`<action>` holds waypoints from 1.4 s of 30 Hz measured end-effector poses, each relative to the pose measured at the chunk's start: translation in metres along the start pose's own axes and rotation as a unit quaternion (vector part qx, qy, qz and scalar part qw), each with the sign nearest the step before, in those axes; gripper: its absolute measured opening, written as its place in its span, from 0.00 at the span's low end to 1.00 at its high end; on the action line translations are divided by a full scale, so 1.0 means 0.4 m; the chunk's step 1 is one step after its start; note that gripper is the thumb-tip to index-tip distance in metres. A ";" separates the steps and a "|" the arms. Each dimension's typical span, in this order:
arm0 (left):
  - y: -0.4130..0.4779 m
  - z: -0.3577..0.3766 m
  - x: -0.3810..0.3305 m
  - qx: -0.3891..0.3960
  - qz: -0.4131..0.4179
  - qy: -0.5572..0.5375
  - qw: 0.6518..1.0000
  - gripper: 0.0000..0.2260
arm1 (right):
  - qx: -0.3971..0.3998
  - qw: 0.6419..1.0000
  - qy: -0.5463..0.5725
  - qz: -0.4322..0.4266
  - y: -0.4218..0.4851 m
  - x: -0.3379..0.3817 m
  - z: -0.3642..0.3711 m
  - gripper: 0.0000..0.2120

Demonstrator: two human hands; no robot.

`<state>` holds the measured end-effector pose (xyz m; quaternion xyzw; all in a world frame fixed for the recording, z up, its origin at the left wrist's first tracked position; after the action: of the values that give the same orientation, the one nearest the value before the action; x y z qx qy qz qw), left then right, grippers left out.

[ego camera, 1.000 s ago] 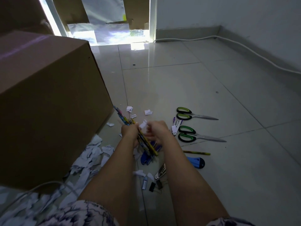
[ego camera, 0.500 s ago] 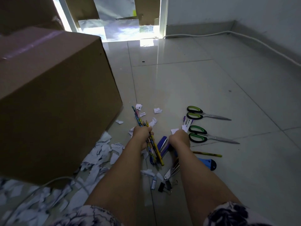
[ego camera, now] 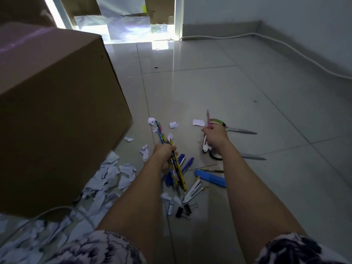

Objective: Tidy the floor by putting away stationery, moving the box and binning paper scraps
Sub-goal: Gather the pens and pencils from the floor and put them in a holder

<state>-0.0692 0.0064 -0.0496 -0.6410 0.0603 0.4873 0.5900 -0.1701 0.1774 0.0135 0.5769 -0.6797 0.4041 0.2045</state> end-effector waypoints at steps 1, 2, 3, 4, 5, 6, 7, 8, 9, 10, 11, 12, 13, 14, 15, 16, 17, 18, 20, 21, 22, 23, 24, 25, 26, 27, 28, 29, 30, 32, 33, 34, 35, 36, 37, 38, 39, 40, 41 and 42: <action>0.001 0.005 0.005 0.002 -0.001 0.001 1.000 0.13 | 0.039 0.996 -0.080 0.007 -0.006 -0.015 0.008 0.03; 0.001 0.008 0.009 0.003 -0.002 0.004 1.000 0.13 | 0.080 0.981 -0.174 0.013 -0.017 -0.032 0.020 0.02; 0.001 0.010 0.011 0.003 -0.003 0.006 1.000 0.13 | 0.120 0.955 -0.272 0.016 -0.027 -0.060 0.035 0.08; 0.000 0.013 0.013 0.002 -0.003 0.007 1.000 0.13 | 0.152 0.921 -0.358 0.021 -0.042 -0.092 0.046 0.12; -0.001 0.015 0.015 0.001 -0.003 0.008 1.000 0.13 | 0.172 0.891 -0.419 0.028 -0.057 -0.124 0.048 0.15; -0.003 0.019 0.017 0.000 -0.003 0.008 1.000 0.13 | 0.181 0.867 -0.463 0.037 -0.068 -0.156 0.048 0.17; -0.007 0.022 0.019 0.001 -0.004 0.007 1.000 0.11 | 0.187 0.851 -0.490 0.044 -0.075 -0.183 0.050 0.17; -0.012 0.026 0.019 0.002 -0.006 0.007 1.000 0.09 | 0.186 0.842 -0.504 0.045 -0.080 -0.198 0.049 0.17; -0.018 0.029 0.019 0.004 -0.008 0.007 1.000 0.07 | 0.185 0.839 -0.510 0.043 -0.083 -0.206 0.049 0.15; -0.022 0.032 0.020 0.007 -0.011 0.008 1.000 0.06 | 0.182 0.839 -0.511 0.035 -0.082 -0.206 0.050 0.11; -0.024 0.033 0.021 0.009 -0.013 0.008 1.000 0.05 | 0.175 0.844 -0.506 0.026 -0.080 -0.200 0.049 0.10; -0.025 0.034 0.021 0.010 -0.013 0.007 1.000 0.05 | 0.172 0.847 -0.502 0.022 -0.078 -0.194 0.049 0.10; -0.023 0.034 0.020 0.010 -0.010 0.004 1.000 0.06 | 0.173 0.848 -0.500 0.018 -0.077 -0.189 0.051 0.11; -0.022 0.031 0.019 0.008 -0.007 0.003 1.000 0.08 | 0.177 0.848 -0.499 0.016 -0.075 -0.186 0.056 0.12; -0.019 0.026 0.018 0.004 -0.003 0.003 1.000 0.10 | 0.184 0.847 -0.498 0.013 -0.076 -0.185 0.062 0.11; -0.018 0.020 0.019 -0.001 -0.001 0.005 1.000 0.11 | 0.192 0.845 -0.499 0.010 -0.079 -0.186 0.069 0.10; -0.015 0.015 0.019 -0.003 0.000 0.007 1.000 0.12 | 0.199 0.840 -0.504 0.008 -0.083 -0.187 0.074 0.09; -0.014 0.011 0.019 -0.004 0.000 0.009 1.000 0.13 | 0.205 0.835 -0.511 0.010 -0.085 -0.192 0.078 0.10; -0.017 0.004 0.020 -0.002 -0.004 0.008 1.000 0.10 | 0.218 0.827 -0.519 0.013 -0.084 -0.209 0.086 0.11; -0.017 0.000 0.020 -0.003 -0.006 0.008 1.000 0.08 | 0.226 0.824 -0.520 0.018 -0.084 -0.216 0.089 0.12; -0.018 -0.004 0.019 -0.005 -0.007 0.006 1.000 0.06 | 0.231 0.823 -0.519 0.021 -0.081 -0.223 0.092 0.15; -0.018 -0.008 0.017 -0.007 -0.006 0.004 1.000 0.05 | 0.236 0.821 -0.519 0.024 -0.082 -0.228 0.093 0.18; -0.018 -0.009 0.016 -0.007 -0.005 0.003 1.000 0.05 | 0.242 0.819 -0.519 0.028 -0.085 -0.230 0.095 0.18; -0.017 -0.010 0.014 -0.008 -0.003 0.001 1.000 0.05 | 0.246 0.819 -0.518 0.029 -0.088 -0.230 0.097 0.17; -0.018 -0.011 0.012 -0.008 -0.002 0.001 1.000 0.05 | 0.250 0.816 -0.520 0.030 -0.092 -0.230 0.097 0.13; -0.018 -0.011 0.012 -0.008 -0.002 0.001 1.000 0.05 | 0.252 0.816 -0.519 0.030 -0.096 -0.228 0.096 0.12; -0.021 -0.011 0.011 -0.009 -0.002 0.001 1.000 0.05 | 0.255 0.817 -0.516 0.031 -0.100 -0.224 0.096 0.12; -0.023 -0.010 0.011 -0.008 -0.003 0.001 1.000 0.05 | 0.253 0.827 -0.501 0.032 -0.103 -0.217 0.094 0.12; -0.025 -0.008 0.011 -0.006 -0.003 0.002 1.000 0.05 | 0.243 0.846 -0.473 0.030 -0.102 -0.203 0.089 0.10; -0.028 -0.005 0.007 -0.006 -0.005 0.006 1.000 0.05 | 0.212 0.902 -0.376 0.024 -0.094 -0.155 0.078 0.10; -0.028 -0.004 0.002 -0.008 -0.005 0.007 1.000 0.05 | 0.197 0.930 -0.309 0.022 -0.092 -0.124 0.076 0.10; -0.028 -0.001 -0.004 -0.009 -0.003 0.003 1.000 0.06 | 0.187 0.955 -0.230 0.022 -0.091 -0.092 0.079 0.09; -0.028 0.004 -0.014 -0.008 0.002 -0.003 1.000 0.06 | 0.181 0.972 -0.145 0.021 -0.094 -0.057 0.086 0.09; -0.033 0.015 -0.025 -0.004 0.008 -0.012 1.000 0.08 | 0.176 0.982 -0.072 0.014 -0.096 -0.023 0.096 0.11; -0.037 0.027 -0.036 0.004 0.012 -0.020 1.000 0.10 | 0.172 0.985 -0.015 0.000 -0.101 0.012 0.108 0.12; -0.044 0.042 -0.047 0.012 0.017 -0.034 0.999 0.11 | 0.166 0.986 0.024 -0.016 -0.107 0.043 0.120 0.13; -0.051 0.053 -0.058 0.019 0.022 -0.050 0.998 0.12 | 0.155 0.986 0.048 -0.027 -0.113 0.070 0.132 0.13; -0.060 0.061 -0.069 0.020 0.028 -0.068 0.997 0.12 | 0.142 0.987 0.066 -0.034 -0.116 0.091 0.142 0.13; -0.067 0.064 -0.081 0.018 0.034 -0.084 0.996 0.13 | 0.128 0.988 0.076 -0.039 -0.120 0.107 0.149 0.13; -0.067 0.064 -0.093 0.013 0.041 -0.101 0.994 0.13 | 0.120 0.989 0.081 -0.042 -0.124 0.118 0.154 0.13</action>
<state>-0.0849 0.0168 -0.0006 -0.5780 0.0334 0.5725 0.5806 -0.1231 0.0993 0.0277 0.5906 -0.5831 0.5188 0.2050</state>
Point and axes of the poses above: each hand's wrist, its own y-axis towards the middle knuckle, its own z-axis out of the palm, x = y × z, the point moved 10 cm from there along y, towards the middle knuckle, and after that the axes turned 10 degrees about -y, right-handed, at the moved point
